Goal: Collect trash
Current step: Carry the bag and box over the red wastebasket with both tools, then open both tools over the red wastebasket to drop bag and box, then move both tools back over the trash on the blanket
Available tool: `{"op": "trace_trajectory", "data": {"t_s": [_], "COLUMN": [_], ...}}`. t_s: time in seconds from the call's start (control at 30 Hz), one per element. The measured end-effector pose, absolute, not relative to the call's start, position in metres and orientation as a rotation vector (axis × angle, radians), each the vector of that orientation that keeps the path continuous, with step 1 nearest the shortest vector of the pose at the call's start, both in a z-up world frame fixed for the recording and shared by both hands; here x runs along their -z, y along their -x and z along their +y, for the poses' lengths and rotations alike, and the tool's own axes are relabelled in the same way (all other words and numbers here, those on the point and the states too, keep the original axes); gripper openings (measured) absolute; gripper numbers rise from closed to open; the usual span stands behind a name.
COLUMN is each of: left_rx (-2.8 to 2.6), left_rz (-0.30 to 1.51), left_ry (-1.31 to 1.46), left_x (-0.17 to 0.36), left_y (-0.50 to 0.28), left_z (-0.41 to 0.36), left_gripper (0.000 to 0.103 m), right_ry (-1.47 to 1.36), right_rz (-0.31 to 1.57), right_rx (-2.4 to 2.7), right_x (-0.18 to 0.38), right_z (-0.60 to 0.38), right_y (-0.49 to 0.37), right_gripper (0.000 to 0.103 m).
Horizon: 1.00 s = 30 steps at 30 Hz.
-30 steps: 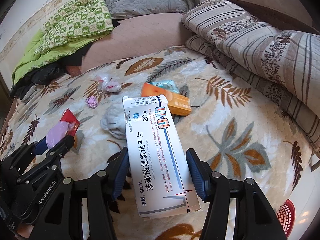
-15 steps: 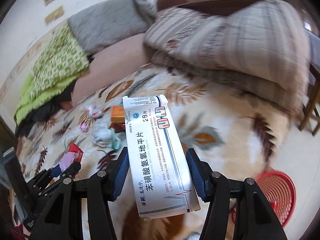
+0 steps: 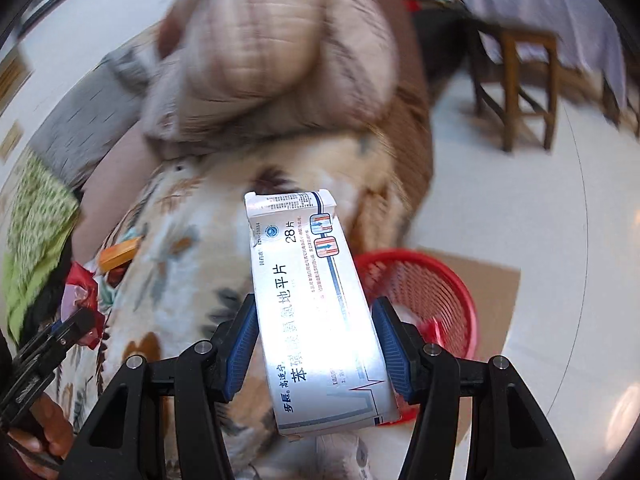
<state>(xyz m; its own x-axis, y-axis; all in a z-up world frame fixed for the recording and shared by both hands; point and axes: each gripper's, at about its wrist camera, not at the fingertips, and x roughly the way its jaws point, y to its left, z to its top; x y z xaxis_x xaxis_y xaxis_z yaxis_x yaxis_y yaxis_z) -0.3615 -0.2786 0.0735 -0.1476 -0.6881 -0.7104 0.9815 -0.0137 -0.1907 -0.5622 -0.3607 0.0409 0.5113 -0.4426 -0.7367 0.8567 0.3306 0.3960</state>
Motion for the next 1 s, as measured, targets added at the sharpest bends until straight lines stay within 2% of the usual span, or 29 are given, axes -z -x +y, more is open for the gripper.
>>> {"op": "trace_trajectory", "data": {"t_s": [0.27,0.5,0.53,0.67,0.7,0.8,1.0], "left_rx": [1.608,1.598,1.598,1.614,1.604,1.608,1.559], "left_rz": [0.881,0.899,0.899,0.921,0.915,0.922,0.869], "left_ry": [-0.601,-0.666,-0.674,-0.697,-0.687,-0.657,-0.607], "left_x": [-0.029,-0.007,-0.006,-0.003,-0.005,-0.012,-0.036], "left_y": [0.401,0.418,0.420,0.422,0.420,0.412,0.384], "left_z": [-0.321,-0.339,-0.343,-0.356,-0.356,-0.348,-0.308], "left_gripper": [0.035,0.035,0.037,0.063,0.065,0.065,0.065], "right_ry": [-0.996,-1.024,-1.029,-1.050,-1.060,-1.083,-1.019], "right_rz": [0.496,0.477,0.473,0.459,0.452,0.453,0.470], "right_rx": [0.959,0.941,0.938,0.933,0.940,0.945,0.949], "right_x": [-0.007,0.002,0.003,0.008,0.009,0.010,-0.005], "right_z": [-0.380,-0.392,-0.393,-0.401,-0.403,-0.409,-0.403], "right_y": [0.620,0.628,0.627,0.624,0.624,0.626,0.617], "right_gripper": [0.062,0.062,0.062,0.063,0.065,0.073,0.074]}}
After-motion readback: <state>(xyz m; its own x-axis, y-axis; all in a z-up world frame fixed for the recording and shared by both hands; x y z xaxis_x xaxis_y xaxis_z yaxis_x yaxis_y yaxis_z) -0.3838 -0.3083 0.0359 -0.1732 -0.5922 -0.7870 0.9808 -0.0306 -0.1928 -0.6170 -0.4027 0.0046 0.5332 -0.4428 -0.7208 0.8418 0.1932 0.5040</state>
